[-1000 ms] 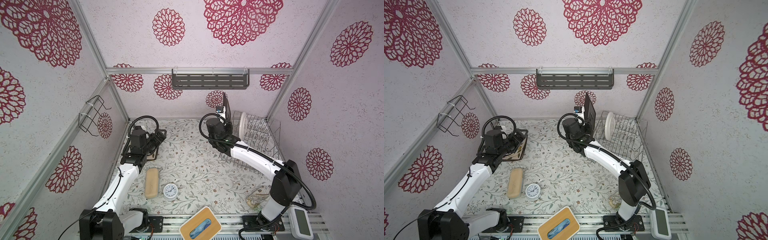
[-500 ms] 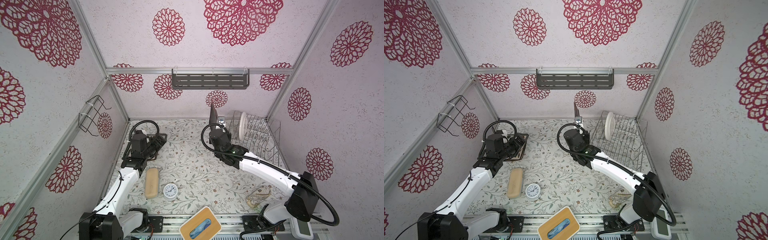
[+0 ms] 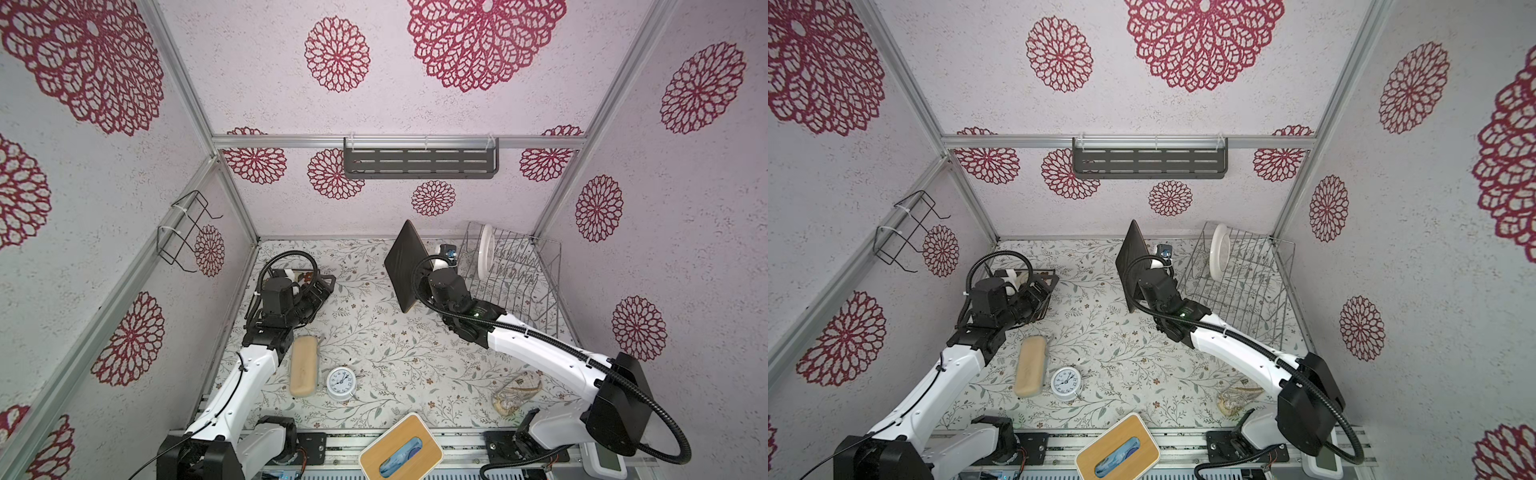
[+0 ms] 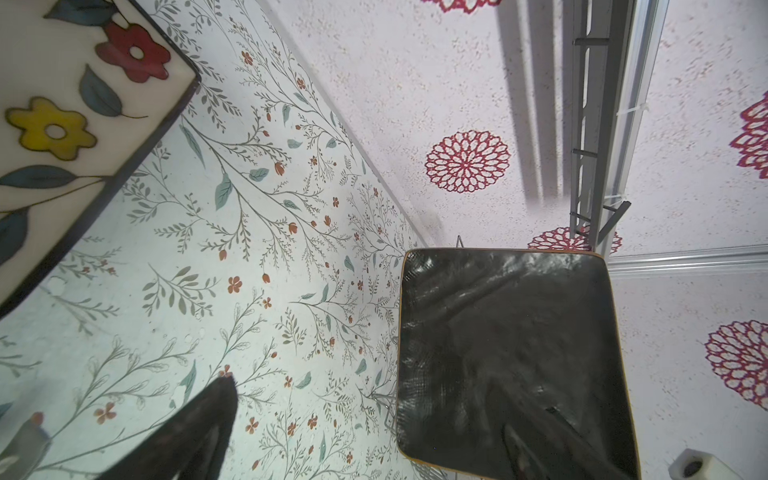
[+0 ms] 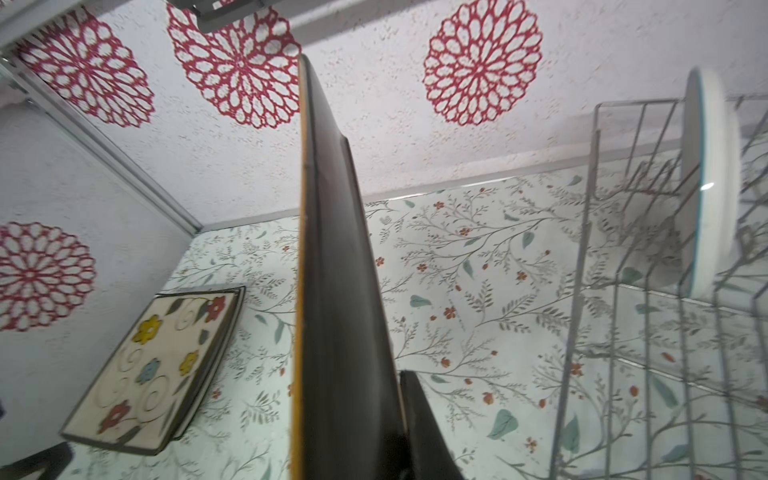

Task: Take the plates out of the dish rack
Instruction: 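Swing the dark plate toward the left gripper with the right gripper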

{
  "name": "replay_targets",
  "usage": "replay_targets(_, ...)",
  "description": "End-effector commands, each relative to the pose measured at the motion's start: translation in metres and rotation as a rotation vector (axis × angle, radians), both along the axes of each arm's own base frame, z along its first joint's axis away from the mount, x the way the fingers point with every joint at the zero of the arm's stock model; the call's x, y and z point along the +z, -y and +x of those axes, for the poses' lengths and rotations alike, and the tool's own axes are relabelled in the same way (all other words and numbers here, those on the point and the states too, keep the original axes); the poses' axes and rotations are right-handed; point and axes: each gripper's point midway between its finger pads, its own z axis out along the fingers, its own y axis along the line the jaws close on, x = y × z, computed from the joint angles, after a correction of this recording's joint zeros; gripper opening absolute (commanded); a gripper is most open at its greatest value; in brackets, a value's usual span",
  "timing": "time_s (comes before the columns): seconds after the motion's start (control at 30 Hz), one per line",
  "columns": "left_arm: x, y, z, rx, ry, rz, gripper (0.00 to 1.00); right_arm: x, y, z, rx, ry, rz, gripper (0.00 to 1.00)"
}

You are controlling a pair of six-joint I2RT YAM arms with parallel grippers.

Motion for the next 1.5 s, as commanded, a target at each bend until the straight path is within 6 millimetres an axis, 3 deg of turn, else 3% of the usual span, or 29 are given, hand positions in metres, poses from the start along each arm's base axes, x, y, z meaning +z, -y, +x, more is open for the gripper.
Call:
replay_targets(0.0,0.011,0.004,-0.002,-0.024,0.053,-0.028,0.97,0.112,0.001,-0.004,0.064,0.197,0.46,0.0)
replay_targets(0.17,0.011,0.011,0.0,-0.059,0.063,-0.084,0.97,0.111,-0.004,-0.011,0.164,0.155,0.632,0.0)
replay_targets(0.57,0.006,0.025,0.004,-0.126,0.065,-0.153,0.99,0.111,-0.025,-0.023,0.308,0.094,0.811,0.0)
replay_targets(0.9,0.01,0.026,-0.001,-0.129,0.089,-0.169,0.93,0.112,-0.048,-0.02,0.42,0.023,0.976,0.0)
replay_targets(1.47,0.012,0.032,-0.001,-0.169,0.119,-0.201,0.76,0.103,-0.073,-0.022,0.511,-0.067,1.066,0.0)
